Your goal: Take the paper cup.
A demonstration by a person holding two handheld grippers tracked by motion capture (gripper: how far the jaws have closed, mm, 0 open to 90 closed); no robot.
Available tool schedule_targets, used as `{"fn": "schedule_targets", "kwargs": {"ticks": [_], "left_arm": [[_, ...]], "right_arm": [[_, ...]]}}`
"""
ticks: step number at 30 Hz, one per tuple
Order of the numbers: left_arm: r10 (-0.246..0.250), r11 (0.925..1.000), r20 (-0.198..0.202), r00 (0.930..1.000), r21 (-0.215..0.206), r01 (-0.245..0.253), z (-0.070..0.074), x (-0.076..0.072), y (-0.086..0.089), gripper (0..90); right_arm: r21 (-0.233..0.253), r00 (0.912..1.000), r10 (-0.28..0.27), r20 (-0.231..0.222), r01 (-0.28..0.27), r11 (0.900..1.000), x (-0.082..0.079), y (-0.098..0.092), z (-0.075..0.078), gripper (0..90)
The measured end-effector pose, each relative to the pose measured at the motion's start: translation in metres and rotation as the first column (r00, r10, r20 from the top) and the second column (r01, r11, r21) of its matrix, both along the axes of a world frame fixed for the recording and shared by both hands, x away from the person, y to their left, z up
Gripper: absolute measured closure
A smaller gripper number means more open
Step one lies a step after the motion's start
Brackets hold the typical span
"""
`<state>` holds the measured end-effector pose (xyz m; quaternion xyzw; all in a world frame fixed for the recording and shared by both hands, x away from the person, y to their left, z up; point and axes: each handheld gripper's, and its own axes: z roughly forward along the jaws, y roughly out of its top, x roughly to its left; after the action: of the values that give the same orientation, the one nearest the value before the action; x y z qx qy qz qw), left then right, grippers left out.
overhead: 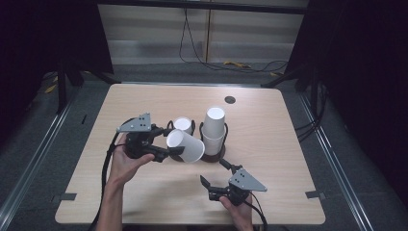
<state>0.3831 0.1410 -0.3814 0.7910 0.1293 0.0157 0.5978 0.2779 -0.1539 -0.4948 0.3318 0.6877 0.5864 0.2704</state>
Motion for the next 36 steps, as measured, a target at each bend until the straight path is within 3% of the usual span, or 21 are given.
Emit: {"fn": "schedule_targets", "kwargs": {"ticks": [3,9,13,16,21,36], "left_arm": [[-0.017,0.9999,-0.023,0.9996,-0.001,0.017,-0.009,-0.002,-0.001,33.8],[-0.028,0.9995,-0.03,0.9992,0.013,0.028,-0.019,-0.007,-0.006,33.8],[-0.047,0.9987,-0.053,0.9975,0.016,0.048,-0.028,-0.008,-0.009,33.7],[-0.06,0.9982,-0.077,0.9952,-0.001,0.06,-0.034,-0.006,-0.011,33.7],[-0.064,0.9975,-0.099,0.993,0.023,0.067,-0.046,-0.006,-0.014,33.8],[-0.091,0.9958,-0.128,0.9875,-0.01,0.091,-0.053,-0.015,-0.023,33.9]], "right_arm": [[0.013,0.9997,0.023,0.007,-0.023,1.0,0.0,0.002,0.001,12.6],[0.013,0.999,0.044,0.009,-0.044,0.999,0.001,0.004,0.002,12.6],[0.031,0.995,0.094,0.032,-0.095,0.995,0.0,0.004,0.005,12.6],[0.029,0.9943,0.1,0.038,-0.101,0.994,0.001,0.004,0.007,12.6],[0.034,0.9917,0.118,0.052,-0.119,0.992,0.004,0.007,0.009,12.6],[0.017,0.9832,0.179,0.036,-0.18,0.984,0.012,0.019,0.003,12.6]]}}
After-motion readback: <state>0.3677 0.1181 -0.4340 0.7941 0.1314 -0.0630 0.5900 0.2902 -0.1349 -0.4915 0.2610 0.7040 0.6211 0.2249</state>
